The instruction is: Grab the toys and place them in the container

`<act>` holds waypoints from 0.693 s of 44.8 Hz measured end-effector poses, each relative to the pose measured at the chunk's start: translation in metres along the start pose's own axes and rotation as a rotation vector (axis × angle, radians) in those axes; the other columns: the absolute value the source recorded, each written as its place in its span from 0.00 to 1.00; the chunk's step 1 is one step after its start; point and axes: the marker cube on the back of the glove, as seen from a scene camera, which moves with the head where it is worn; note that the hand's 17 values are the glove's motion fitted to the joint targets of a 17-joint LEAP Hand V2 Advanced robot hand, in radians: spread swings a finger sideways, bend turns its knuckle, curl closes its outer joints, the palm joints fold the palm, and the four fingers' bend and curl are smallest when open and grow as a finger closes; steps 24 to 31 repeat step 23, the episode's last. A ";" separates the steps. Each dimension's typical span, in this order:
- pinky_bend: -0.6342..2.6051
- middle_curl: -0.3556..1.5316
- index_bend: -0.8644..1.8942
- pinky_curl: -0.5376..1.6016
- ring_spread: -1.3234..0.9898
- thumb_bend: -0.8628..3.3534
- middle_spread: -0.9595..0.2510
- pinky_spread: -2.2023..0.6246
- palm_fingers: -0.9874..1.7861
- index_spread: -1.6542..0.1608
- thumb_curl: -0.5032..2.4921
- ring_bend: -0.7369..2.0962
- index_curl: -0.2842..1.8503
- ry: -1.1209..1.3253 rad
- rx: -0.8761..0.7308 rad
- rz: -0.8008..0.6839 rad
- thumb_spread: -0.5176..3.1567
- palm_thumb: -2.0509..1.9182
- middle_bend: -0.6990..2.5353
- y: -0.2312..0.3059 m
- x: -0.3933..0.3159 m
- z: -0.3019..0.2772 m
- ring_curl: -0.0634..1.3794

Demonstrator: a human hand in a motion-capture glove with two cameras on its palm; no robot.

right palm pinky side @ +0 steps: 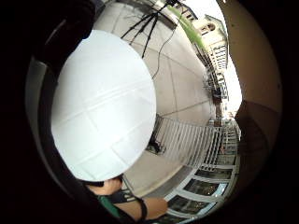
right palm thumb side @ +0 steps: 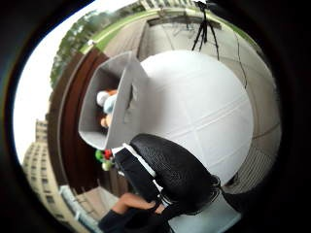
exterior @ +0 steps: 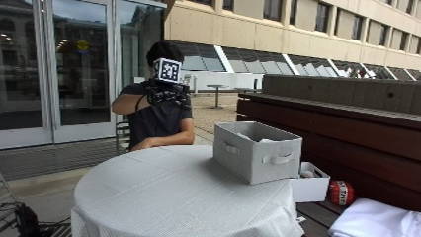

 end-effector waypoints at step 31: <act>0.44 0.39 0.37 0.39 0.53 0.18 0.82 0.76 0.33 0.80 0.22 0.36 0.28 -0.038 0.018 0.073 0.41 0.48 0.27 0.029 0.039 0.021 0.24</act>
